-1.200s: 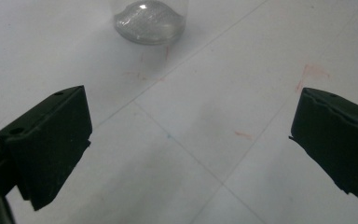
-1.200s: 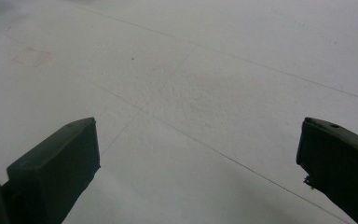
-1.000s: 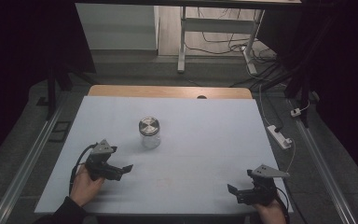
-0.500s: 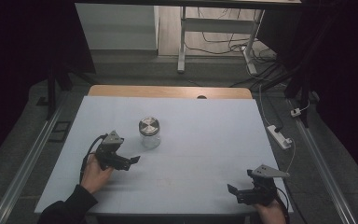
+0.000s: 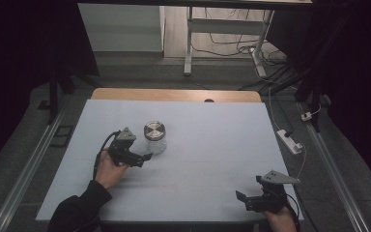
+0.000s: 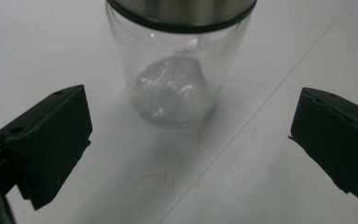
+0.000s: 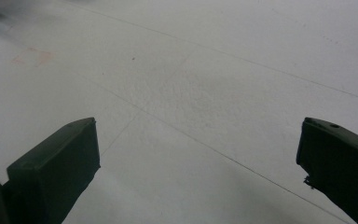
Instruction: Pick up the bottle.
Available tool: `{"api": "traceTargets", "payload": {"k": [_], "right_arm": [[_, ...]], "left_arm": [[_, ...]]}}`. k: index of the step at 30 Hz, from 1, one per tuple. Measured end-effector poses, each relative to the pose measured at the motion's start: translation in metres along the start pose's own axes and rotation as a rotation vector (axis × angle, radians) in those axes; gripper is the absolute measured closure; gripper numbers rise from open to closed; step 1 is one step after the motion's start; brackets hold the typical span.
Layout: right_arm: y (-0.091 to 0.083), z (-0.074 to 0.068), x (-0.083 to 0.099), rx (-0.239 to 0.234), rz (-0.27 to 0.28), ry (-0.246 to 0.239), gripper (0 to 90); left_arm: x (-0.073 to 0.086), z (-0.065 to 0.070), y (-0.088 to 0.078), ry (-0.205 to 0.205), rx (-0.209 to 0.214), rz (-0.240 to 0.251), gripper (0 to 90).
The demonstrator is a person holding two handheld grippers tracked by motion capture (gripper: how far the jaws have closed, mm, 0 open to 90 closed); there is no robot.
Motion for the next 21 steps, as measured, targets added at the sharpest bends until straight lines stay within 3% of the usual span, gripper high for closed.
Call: {"api": "traceTargets", "payload": {"k": [12, 16, 21], "right_arm": [[0.000, 0.000, 0.000, -0.003, -0.001, 0.004, 0.0], [0.000, 0.000, 0.000, -0.003, -0.002, 0.003, 0.0], [0.000, 0.000, 0.000, -0.005, -0.001, 0.004, 0.0]], "left_arm": [[-0.018, -0.014, 0.022, 0.024, -0.017, 0.009, 0.0], [-0.023, -0.017, 0.029, 0.026, -0.005, 0.015, 0.0], [-0.028, -0.019, 0.038, 0.047, -0.023, 0.000, 0.0]]}}
Point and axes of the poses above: each handheld gripper's, and its own axes: y roughly forward along the jaws, x roughly out of its underside, z roughly to its right, the point moved 10 cm from there along y, roughly forward along the jaws, and after that the axes turned 9 degrees about x, right-handed, at the moved point
